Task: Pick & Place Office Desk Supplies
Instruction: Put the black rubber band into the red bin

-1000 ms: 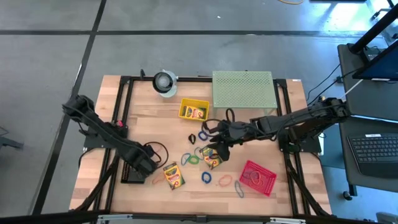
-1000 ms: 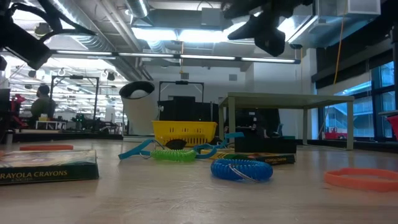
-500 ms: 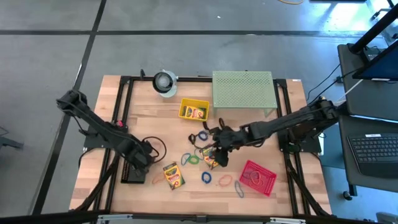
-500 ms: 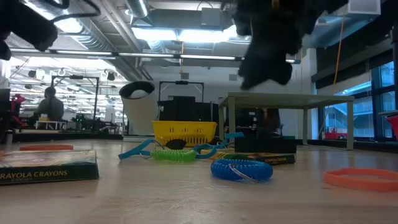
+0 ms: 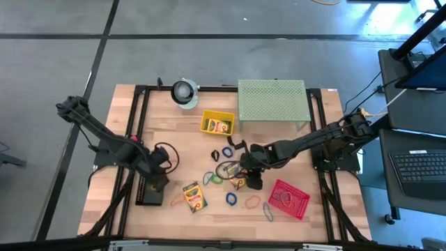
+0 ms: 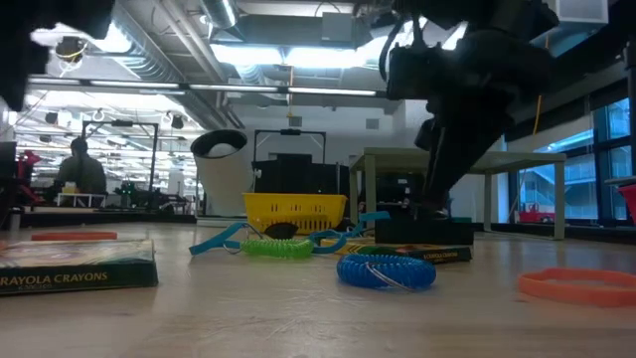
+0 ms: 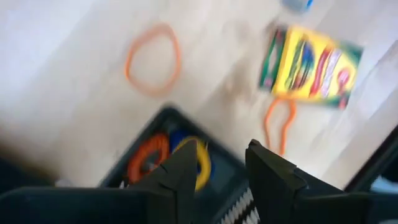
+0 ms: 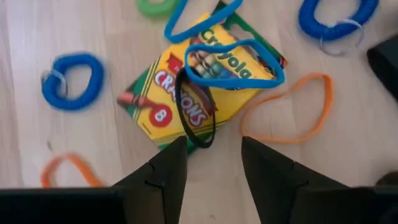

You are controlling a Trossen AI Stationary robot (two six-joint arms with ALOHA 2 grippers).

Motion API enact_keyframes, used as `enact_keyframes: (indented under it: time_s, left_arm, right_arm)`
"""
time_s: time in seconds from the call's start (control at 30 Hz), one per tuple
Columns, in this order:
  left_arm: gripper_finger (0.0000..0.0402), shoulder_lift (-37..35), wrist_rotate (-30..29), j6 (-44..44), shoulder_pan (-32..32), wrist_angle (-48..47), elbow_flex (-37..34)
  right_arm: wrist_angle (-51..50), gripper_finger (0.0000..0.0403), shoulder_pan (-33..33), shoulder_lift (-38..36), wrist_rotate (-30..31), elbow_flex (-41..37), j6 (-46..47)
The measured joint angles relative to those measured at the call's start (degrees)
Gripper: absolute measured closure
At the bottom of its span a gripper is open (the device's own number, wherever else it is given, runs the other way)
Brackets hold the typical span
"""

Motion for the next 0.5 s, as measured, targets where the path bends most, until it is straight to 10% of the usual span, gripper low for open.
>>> enact_keyframes:
  time_s: [0.27, 0.5]
  left_arm:
    - [0.0272, -1.1, -17.19, 5.67, 0.05, 10.54, 0.04]
    - [0.0272, -1.08, -19.15, 7.53, 2.19, 12.15, 0.04]
  right_arm:
    - [0.5, 0.0273, 3.16, -0.02, 1.8, 0.96, -14.86]
    - [0.67, 0.0287, 4.36, 0.25, 3.8, 1.26, -16.64]
